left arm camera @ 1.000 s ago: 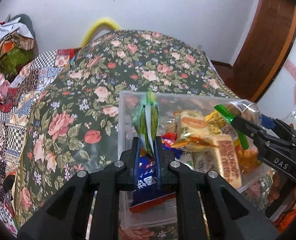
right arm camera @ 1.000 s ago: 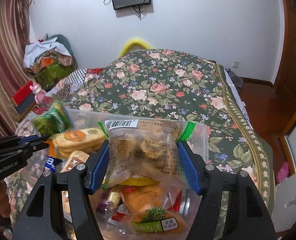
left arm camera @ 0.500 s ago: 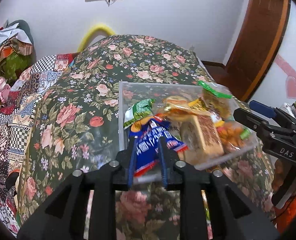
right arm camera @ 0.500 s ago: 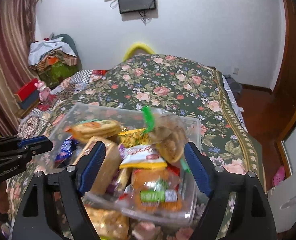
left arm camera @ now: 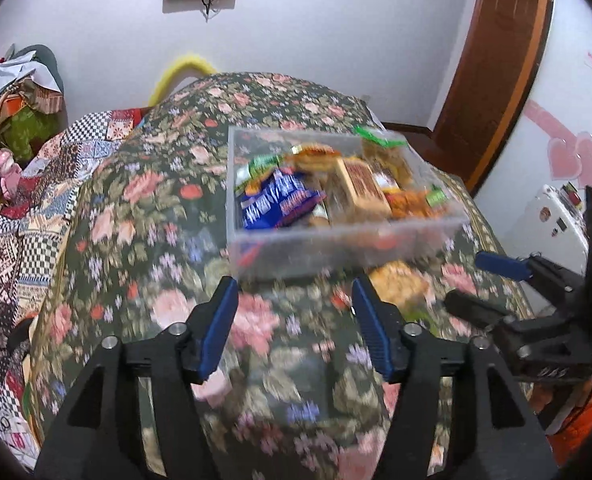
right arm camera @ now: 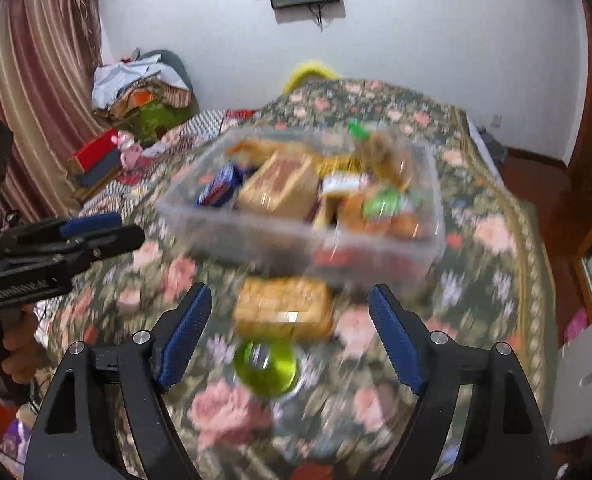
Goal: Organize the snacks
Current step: 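Grasp green jelly cup with right tool while left tool grasps peanut brittle bar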
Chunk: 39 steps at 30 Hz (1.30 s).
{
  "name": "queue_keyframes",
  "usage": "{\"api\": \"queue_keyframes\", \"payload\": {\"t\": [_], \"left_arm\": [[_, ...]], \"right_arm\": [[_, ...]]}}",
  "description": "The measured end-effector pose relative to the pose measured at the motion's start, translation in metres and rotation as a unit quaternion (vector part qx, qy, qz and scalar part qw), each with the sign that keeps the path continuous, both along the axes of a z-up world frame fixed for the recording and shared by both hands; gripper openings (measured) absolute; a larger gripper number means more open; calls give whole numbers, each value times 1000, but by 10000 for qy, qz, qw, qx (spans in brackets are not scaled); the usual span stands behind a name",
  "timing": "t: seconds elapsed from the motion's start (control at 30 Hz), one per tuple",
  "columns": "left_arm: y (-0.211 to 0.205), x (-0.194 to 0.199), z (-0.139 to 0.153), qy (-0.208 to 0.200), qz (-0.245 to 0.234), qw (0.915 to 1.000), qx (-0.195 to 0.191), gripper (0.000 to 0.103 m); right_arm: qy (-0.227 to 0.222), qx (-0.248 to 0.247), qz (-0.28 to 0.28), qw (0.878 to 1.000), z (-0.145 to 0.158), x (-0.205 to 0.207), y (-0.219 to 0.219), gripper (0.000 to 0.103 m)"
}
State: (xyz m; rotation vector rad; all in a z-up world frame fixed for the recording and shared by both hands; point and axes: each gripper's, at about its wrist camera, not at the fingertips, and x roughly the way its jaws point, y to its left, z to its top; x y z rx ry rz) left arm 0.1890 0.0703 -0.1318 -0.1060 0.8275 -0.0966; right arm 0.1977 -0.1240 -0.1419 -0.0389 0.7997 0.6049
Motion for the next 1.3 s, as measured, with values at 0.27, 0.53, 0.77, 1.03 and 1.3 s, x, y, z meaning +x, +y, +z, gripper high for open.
{"api": "queue_keyframes", "payload": {"t": [0.27,0.53,0.77,1.03,1.3], "left_arm": [[-12,-11,-32,437,-133,9990,5,64],[-37,6,-47,639,-416,9971,20,65],[-70,39,-56,759,-883,9932,70,67],[-103,75,-65,788,-1284,9884,209,81],[-115,82,-80,983,-1177,9875,370,89]], "right_arm": [[651,-148,217,9975,-44,-2,18,57],[733,-62,296,9969,-54,-2,20,44],[643,-68,-20,9979,-53,-9,-23,44],[734,135,-514,9959,-55,-11,-74,44],[772,298,-625,9946,-55,-11,-87,44]]}}
